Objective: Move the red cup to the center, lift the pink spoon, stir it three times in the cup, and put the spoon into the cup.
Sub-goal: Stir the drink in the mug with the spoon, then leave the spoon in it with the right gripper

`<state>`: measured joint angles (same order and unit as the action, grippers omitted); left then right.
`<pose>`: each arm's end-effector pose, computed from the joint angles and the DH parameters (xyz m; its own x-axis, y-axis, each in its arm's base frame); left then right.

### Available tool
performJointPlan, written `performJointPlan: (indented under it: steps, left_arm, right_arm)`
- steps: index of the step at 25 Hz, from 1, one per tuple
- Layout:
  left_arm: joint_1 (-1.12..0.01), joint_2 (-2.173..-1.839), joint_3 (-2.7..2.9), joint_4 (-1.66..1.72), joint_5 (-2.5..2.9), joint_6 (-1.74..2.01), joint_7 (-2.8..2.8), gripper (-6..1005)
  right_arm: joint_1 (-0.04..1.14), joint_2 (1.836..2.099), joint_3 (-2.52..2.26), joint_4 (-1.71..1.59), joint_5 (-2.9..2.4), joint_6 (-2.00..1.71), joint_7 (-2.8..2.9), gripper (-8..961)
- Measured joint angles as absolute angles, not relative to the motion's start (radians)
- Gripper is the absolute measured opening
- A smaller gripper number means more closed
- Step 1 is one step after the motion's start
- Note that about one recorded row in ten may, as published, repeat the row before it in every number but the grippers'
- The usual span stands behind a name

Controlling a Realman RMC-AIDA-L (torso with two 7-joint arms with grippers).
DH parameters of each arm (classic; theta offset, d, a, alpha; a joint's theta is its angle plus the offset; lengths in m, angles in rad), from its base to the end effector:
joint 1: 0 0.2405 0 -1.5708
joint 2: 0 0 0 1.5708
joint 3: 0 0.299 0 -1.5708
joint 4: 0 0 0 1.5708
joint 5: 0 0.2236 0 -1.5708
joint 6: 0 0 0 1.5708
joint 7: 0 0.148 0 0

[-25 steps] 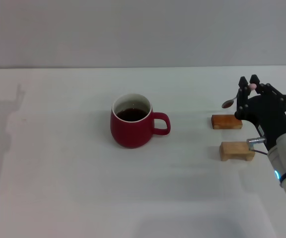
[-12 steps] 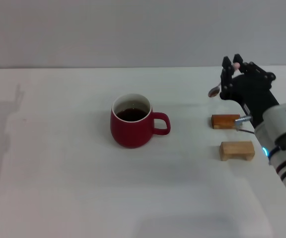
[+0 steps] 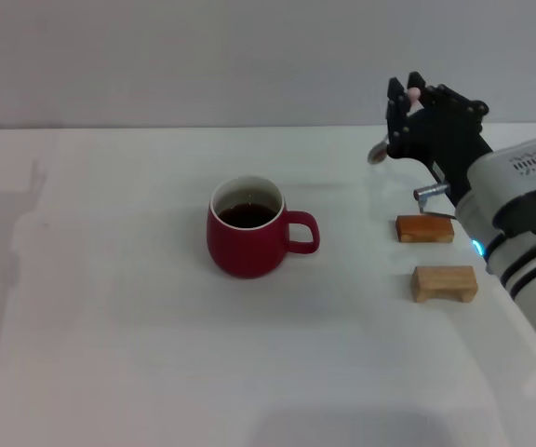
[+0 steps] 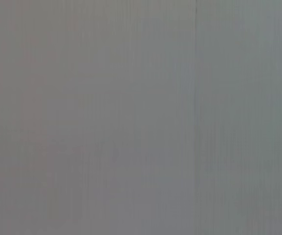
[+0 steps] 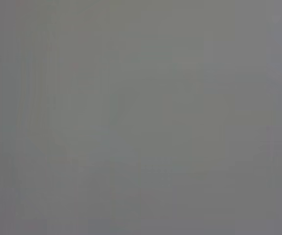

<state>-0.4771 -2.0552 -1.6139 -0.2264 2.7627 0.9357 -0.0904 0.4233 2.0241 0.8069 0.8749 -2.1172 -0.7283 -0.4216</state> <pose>-0.3948 0.4019 0.0173 0.7163 -0.0224 0.6974 0.6941 0.1250 -0.7090 0.2231 0.3934 -0.0922 0.7514 0.0704 -0.6560 -0.5983 -0.3464 -0.7225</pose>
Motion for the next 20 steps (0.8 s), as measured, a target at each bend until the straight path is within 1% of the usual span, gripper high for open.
performJointPlan:
  steps: [1,3,4,8,15,20]
  left_arm:
    - [-0.477,-2.055,-1.614,-0.226,2.763,0.936,-0.090,834]
    - [-0.478,-2.056,-1.614,-0.224,2.763,0.936,-0.091,834]
    - [-0.478,-2.056,-1.614,-0.223,2.763,0.936,-0.091,834]
    - [-0.480,-2.057,-1.614,-0.222,2.763,0.936,-0.092,834]
    - [-0.483,-2.057,-1.614,-0.221,2.763,0.936,-0.092,834]
    - [-0.484,-2.057,-1.614,-0.221,2.763,0.936,-0.092,834]
  right_arm:
    - [0.423,2.024,0.807,0.875,-2.117,-0.728,-0.422,167]
    - [0.424,2.041,0.857,0.885,-2.175,-0.682,-0.419,167]
    - [0.424,2.041,0.857,0.885,-2.175,-0.682,-0.419,167]
    - [0.434,2.064,0.928,0.895,-2.238,-0.621,-0.416,167]
    - [0.456,2.067,0.941,0.920,-2.246,-0.608,-0.414,167]
    - [0.498,2.072,0.942,0.924,-2.246,-0.591,-0.413,168]
